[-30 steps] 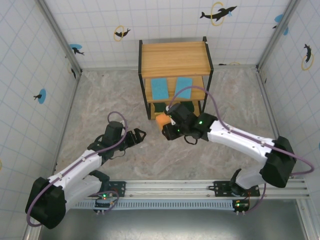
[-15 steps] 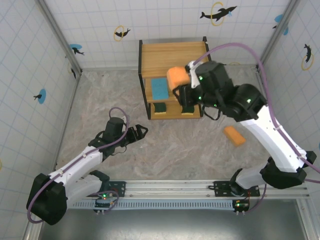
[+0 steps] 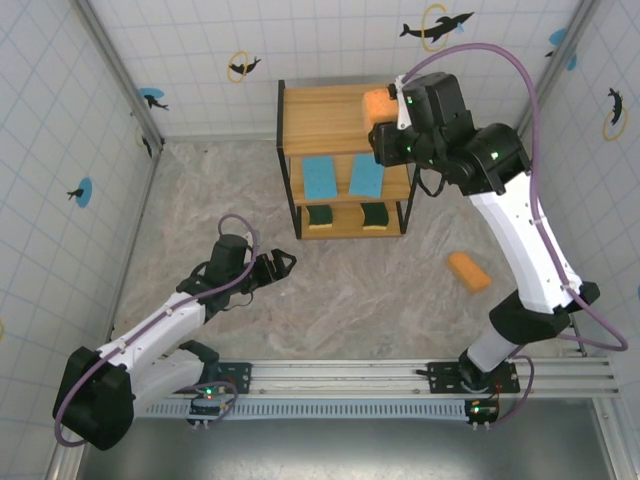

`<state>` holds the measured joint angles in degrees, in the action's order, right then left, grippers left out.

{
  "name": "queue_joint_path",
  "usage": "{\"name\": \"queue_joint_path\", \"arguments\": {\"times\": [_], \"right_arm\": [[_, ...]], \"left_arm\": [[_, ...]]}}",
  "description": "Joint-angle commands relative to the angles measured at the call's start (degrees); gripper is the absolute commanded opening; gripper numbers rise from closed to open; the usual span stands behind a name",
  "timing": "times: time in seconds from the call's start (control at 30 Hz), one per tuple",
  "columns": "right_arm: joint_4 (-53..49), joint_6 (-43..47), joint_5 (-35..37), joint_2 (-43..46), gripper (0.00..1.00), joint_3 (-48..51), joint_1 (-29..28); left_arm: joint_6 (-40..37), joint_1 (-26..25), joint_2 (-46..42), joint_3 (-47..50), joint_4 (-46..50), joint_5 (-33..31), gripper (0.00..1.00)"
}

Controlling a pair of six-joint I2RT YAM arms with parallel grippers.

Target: Place and organize the cleaning sponges onto the shelf

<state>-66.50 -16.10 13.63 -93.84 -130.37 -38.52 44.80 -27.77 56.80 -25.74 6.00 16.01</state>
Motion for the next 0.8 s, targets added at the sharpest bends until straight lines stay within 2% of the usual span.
{"name": "queue_joint_path", "arguments": {"times": [0.0, 0.4, 0.77], "right_arm": [[1.41, 1.92, 1.27, -1.93, 0.41, -3.24, 1.37], [4.02, 4.07, 4.63, -8.69, 0.41, -4.91, 4.22], [6.12, 4.7, 4.04, -12.99, 0.42, -7.27, 6.6]], "left_arm": [[-1.82, -0.18, -0.32, -2.27, 1.01, 0.53, 0.98], [-1.38, -0.18, -0.18, -2.52, 1.67, 0.17, 0.98], [-1.03, -0.18, -0.03, -2.48, 2.0, -0.1, 0.98]]}}
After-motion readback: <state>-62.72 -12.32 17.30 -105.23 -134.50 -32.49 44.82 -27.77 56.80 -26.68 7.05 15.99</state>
